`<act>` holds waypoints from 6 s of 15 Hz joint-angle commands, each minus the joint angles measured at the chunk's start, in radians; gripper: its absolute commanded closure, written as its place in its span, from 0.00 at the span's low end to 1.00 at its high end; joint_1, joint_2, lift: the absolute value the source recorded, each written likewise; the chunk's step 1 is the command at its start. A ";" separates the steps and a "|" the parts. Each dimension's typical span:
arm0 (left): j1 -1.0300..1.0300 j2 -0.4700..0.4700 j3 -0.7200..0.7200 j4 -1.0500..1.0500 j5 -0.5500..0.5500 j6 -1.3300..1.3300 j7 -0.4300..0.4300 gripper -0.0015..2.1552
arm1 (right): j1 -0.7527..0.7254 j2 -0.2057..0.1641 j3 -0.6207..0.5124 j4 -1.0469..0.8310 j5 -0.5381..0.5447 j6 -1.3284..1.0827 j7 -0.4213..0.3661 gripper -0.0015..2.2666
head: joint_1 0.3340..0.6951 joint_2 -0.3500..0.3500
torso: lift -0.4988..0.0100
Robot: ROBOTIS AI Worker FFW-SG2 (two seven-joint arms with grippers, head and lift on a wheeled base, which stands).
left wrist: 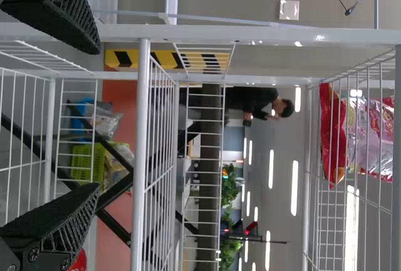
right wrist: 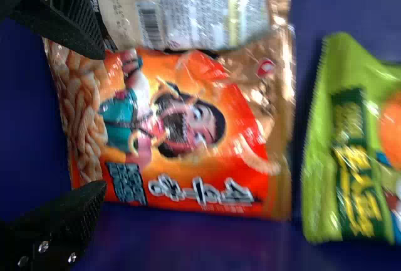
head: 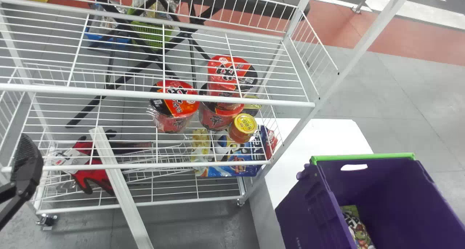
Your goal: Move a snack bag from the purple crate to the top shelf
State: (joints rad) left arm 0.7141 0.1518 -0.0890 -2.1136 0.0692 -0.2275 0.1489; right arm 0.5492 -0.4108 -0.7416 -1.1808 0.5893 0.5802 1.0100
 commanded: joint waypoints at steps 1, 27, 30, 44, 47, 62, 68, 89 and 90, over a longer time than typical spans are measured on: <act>-0.002 0.000 0.000 0.004 0.003 -0.003 -0.003 0.02 | -0.003 -0.010 -0.016 0.012 -0.025 -0.019 0.013 0.05 | 1.00 0.00 | 0.09; -0.008 0.020 0.032 0.049 0.055 -0.049 -0.020 0.02 | -0.035 -0.036 0.011 0.170 0.055 -0.133 0.042 0.09 | 1.00 0.00 | 0.09; -0.010 0.020 0.032 0.049 0.058 -0.049 -0.022 0.02 | -0.035 -0.017 0.008 0.153 0.049 -0.161 0.029 0.09 | 1.00 0.00 | 0.09; -0.019 0.022 0.040 0.067 0.060 -0.046 -0.026 0.02 | -0.057 -0.026 0.002 0.181 0.047 -0.154 0.009 0.09 | 1.00 0.00 | 0.09; -0.024 0.023 0.046 0.076 0.069 -0.046 -0.034 0.02 | -0.058 -0.034 -0.001 0.188 0.034 -0.161 0.007 0.09 | 1.00 0.00 | 0.09; -0.033 0.037 0.075 0.126 0.112 -0.074 -0.075 0.02 | -0.066 0.015 -0.007 0.182 0.046 -0.173 0.001 0.65 | 1.00 0.00 | 0.09; 0.007 0.026 0.038 0.064 0.078 -0.065 -0.049 0.02 | -0.006 0.017 -0.021 0.072 -0.003 -0.090 -0.019 0.65 | 1.00 0.00 | 0.09; 0.007 0.011 0.012 0.047 0.040 -0.028 -0.023 0.02 | -0.006 0.026 0.013 0.040 -0.040 -0.151 -0.062 0.70 | 1.00 0.00 | 0.23; 0.007 0.011 0.012 0.046 0.038 -0.028 -0.018 0.02 | -0.006 0.026 0.014 0.036 -0.046 -0.151 -0.059 0.70 | 1.00 0.00 | 0.24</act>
State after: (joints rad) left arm 0.7198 0.1626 -0.0767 -2.0646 0.1093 -0.2553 0.1283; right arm 0.5435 -0.3851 -0.7295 -1.1403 0.5508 0.4283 0.9493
